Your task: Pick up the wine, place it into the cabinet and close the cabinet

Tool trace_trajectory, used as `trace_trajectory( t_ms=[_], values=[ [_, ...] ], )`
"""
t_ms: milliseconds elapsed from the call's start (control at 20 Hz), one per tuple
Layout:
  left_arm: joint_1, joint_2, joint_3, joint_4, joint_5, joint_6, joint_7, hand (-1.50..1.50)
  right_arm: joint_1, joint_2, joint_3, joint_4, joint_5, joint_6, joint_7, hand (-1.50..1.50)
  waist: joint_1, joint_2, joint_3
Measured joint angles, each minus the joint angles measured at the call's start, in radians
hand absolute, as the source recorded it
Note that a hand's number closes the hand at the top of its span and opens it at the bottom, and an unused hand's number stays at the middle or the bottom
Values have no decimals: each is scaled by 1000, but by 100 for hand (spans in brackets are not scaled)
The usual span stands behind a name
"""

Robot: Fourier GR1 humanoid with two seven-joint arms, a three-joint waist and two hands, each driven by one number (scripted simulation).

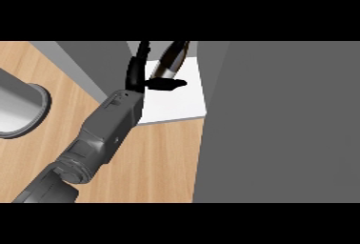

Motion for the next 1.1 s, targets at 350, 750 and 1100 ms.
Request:
trace_trajectory(
  t_ms=[350,750,1100],
  values=[
    [8,-31,67,-76,56,-217,-108,-150,-6,-21,-20,-8,6,-25,35,-150,47,-22,3],
    [37,-53,66,-181,35,-283,-62,-150,10,-40,3,-27,42,-69,72,-150,102,-48,8],
    [120,-52,3,-447,-10,-211,46,-150,22,-63,-5,-26,52,-80,79,-150,136,-63,10]
  ],
)
